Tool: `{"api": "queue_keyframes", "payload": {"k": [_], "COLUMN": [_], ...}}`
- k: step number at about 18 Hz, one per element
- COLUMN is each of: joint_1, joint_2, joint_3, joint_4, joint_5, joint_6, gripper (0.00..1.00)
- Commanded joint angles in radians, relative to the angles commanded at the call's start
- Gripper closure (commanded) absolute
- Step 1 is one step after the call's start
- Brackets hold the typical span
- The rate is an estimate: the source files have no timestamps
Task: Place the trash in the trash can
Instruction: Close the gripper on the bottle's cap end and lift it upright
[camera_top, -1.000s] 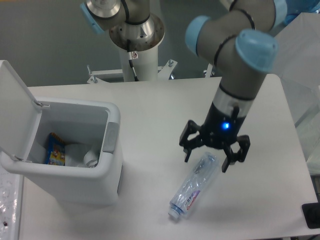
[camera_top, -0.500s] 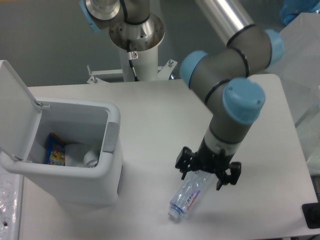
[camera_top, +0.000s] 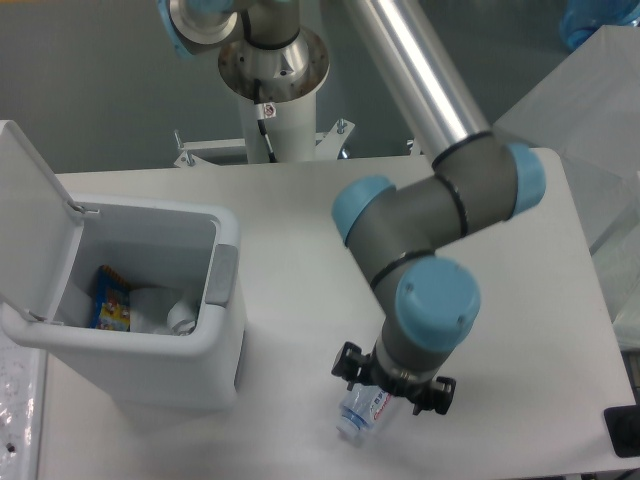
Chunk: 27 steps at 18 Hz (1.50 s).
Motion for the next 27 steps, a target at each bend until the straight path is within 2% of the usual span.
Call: {"api": "queue_keyframes", "payload": {"k": [5,8,12,17,22,26,27], "joint_1": [-0.021,-0.026,-0.035,-0.045,-0.069,-0.089,-0.091], "joint_2": [0.003,-0.015,-0.019,-0.034,-0.083,-0.091,-0.092], "joint_3": [-0.041,-0.052,-0.081,-0.087,-0.063,-0.066,-0.064], "joint_4": [0.017,0.107,0.144,0.149,0.173,0.172,0.17], "joint_5": [-0.006,-0.002,0.044,0.075,0.087,0.15,0.153], "joint_6": [-0.02,-0.028,-0.022,-0.014,-0.006,-0.006,-0.006], "gripper": [0.0,0.0,0.0,0.0,0.0,0.0,0.06]}}
